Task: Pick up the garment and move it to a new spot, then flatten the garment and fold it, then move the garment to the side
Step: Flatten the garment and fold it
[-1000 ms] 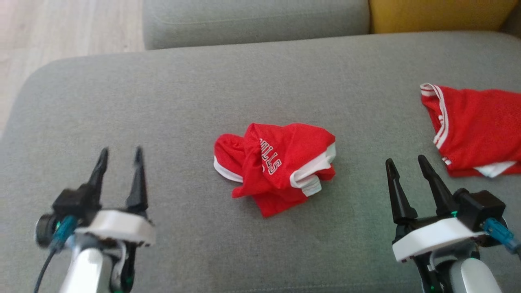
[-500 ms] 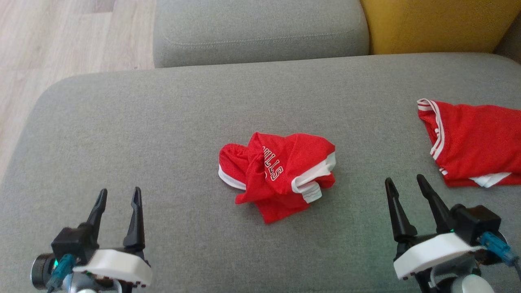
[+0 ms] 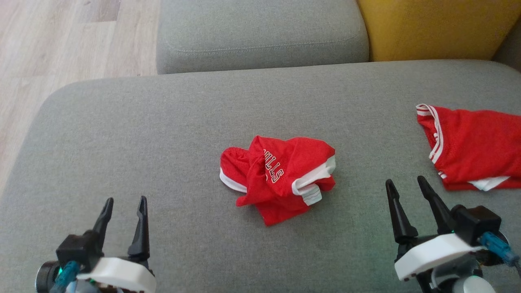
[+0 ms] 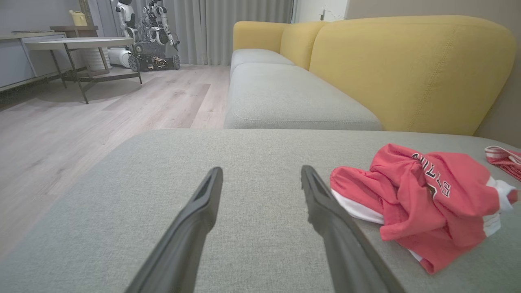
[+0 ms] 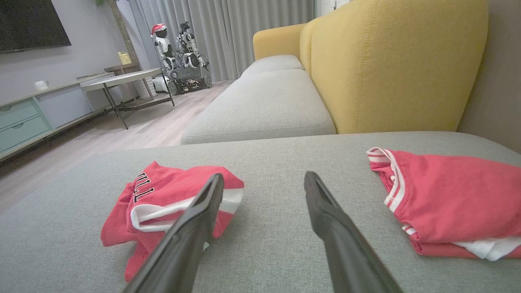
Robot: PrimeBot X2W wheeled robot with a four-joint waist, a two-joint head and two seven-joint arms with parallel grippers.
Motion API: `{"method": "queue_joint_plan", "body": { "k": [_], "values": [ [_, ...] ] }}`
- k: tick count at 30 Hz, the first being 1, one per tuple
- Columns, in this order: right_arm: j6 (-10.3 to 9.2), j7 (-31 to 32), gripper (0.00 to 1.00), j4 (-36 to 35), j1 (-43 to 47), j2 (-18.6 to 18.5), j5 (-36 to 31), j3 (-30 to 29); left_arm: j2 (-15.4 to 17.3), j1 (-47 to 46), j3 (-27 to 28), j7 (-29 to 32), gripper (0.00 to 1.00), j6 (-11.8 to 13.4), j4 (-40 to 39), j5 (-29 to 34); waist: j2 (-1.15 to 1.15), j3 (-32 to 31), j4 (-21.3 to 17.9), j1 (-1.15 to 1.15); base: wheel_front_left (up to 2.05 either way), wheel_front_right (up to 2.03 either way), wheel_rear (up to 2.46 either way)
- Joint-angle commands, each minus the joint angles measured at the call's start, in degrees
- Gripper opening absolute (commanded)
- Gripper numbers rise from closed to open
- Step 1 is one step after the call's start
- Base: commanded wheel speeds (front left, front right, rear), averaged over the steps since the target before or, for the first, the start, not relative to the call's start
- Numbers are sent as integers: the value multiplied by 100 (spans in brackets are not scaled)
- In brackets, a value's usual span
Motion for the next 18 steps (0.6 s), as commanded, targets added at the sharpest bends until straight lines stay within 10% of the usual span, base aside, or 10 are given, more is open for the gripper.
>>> {"method": "queue_joint_plan", "body": {
  "k": [1,18],
  "values": [
    [-5,8,100,-250,-85,-25,-26,106,112,-218,181,-18,100,2,-220,-32,0,5,0,0,0,0,0],
    [-5,64,100,-265,-85,-25,-36,127,103,-242,103,-53,100,32,-252,-97,0,59,8,0,0,0,0]
  ]
}}
